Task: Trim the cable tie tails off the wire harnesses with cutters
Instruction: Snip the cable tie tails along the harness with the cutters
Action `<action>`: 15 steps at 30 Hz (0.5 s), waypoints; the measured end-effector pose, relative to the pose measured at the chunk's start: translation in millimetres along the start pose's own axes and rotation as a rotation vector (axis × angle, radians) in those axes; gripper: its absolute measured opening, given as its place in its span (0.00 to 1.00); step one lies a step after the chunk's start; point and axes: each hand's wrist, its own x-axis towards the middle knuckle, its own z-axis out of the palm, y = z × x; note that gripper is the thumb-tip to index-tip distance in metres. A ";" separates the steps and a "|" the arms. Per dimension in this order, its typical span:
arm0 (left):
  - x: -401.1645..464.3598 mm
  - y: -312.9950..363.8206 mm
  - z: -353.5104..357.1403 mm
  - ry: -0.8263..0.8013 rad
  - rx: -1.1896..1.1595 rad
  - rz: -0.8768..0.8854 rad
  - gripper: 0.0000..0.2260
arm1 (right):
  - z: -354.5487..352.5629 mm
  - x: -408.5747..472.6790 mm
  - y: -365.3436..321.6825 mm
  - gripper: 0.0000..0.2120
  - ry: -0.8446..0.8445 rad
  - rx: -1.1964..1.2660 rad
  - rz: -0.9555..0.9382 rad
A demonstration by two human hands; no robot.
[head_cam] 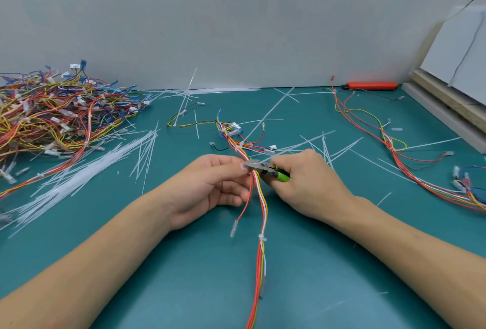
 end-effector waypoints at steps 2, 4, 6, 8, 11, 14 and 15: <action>-0.8 0.1 0.2 0.000 -0.002 -0.001 0.06 | 0.0 -1.6 0.0 0.21 0.008 0.027 0.014; -0.7 0.1 0.4 0.003 0.001 -0.003 0.06 | -1.4 -1.4 -1.3 0.23 -0.015 0.065 0.023; -0.3 0.1 0.2 0.001 -0.001 -0.004 0.06 | -2.4 0.7 -2.2 0.23 -0.047 0.114 0.001; 0.0 0.2 -0.4 -0.006 -0.006 -0.003 0.06 | -2.4 2.4 -1.9 0.20 -0.051 0.142 -0.036; -0.5 0.3 -0.7 -0.011 -0.008 -0.003 0.07 | -1.7 1.9 0.0 0.12 -0.035 0.147 -0.068; 0.6 -0.3 -0.8 -0.009 -0.002 -0.006 0.07 | -0.6 1.5 1.7 0.08 -0.013 0.140 -0.090; 1.1 -0.5 -1.1 -0.005 0.001 -0.005 0.07 | -0.5 1.6 1.8 0.08 -0.009 0.149 -0.096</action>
